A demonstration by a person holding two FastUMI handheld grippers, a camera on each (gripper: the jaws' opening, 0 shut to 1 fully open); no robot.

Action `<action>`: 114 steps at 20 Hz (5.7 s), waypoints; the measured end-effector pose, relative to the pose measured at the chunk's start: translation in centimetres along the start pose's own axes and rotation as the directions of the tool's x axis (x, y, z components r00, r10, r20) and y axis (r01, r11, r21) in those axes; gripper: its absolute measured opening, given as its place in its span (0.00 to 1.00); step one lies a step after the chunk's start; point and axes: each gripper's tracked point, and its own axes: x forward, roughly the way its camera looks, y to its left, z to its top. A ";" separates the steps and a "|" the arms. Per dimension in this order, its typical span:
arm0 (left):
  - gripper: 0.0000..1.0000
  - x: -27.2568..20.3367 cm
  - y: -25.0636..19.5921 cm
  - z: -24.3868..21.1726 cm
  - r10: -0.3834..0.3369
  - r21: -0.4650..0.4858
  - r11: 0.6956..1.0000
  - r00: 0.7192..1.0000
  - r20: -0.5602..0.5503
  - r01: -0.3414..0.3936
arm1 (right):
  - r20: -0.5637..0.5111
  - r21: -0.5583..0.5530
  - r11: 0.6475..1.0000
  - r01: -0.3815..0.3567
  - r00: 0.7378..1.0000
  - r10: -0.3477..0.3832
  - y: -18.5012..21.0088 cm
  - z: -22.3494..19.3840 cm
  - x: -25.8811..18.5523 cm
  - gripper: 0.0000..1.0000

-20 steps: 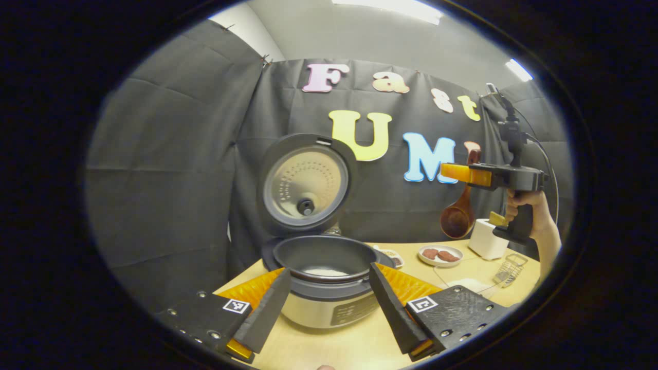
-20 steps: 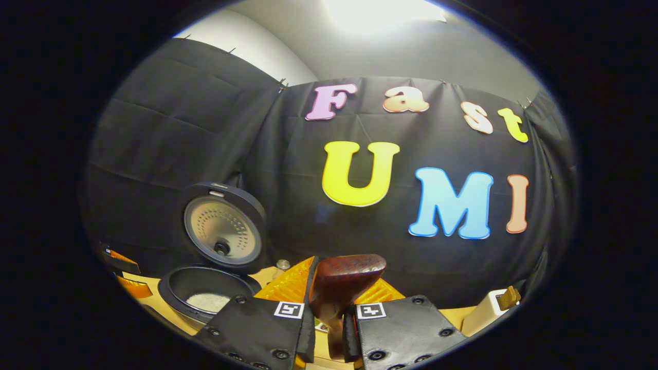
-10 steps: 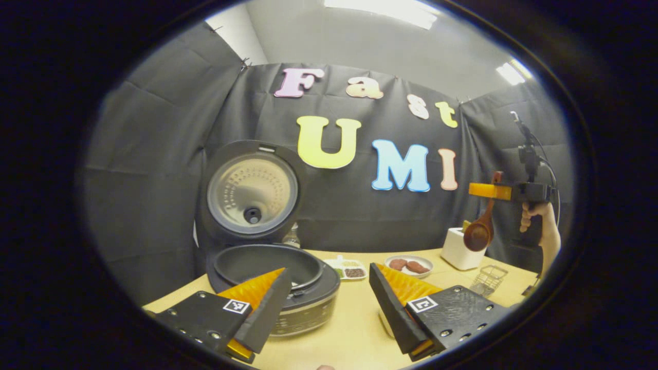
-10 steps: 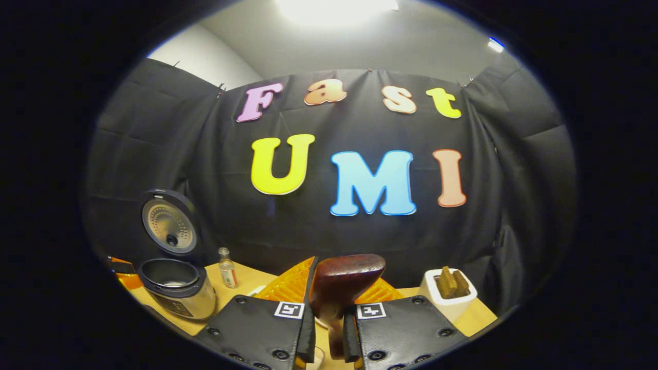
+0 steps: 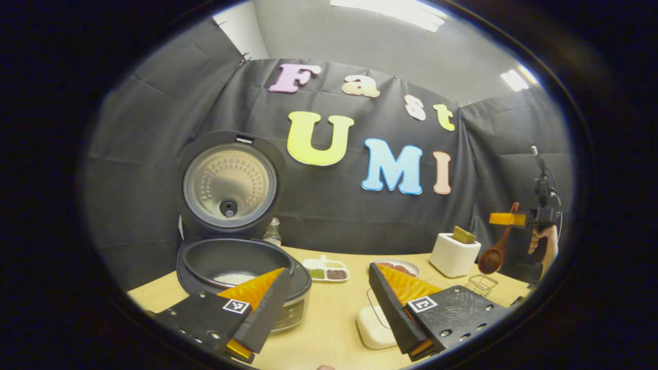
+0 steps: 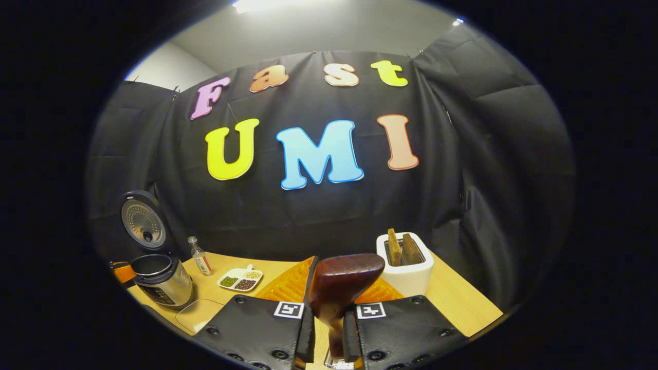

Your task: Close the left gripper, press the button to open the rice cooker; take a wooden spoon from the chopstick holder with the right hand, scoop a spoonful of rice and pour it into the rice cooker, then put the wooden spoon back into the chopstick holder.

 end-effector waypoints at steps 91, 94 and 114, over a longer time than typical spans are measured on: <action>0.98 6.8 8.8 -1.3 0.345 0.161 0.938 0.796 -0.498 -0.306 | -0.045 -0.056 0.992 -0.110 0.993 0.107 2.0 -3.1 -8.1 0.98; 0.98 6.6 8.5 -1.4 0.322 0.179 0.947 0.813 -0.484 -0.268 | -0.052 -0.046 0.987 -0.152 0.987 0.150 3.4 -3.6 -8.2 0.98; 0.95 4.0 1.9 4.5 0.149 0.060 0.988 0.968 -0.203 -0.139 | 0.020 -0.032 0.996 -0.082 0.996 0.083 5.2 -0.2 -8.8 0.98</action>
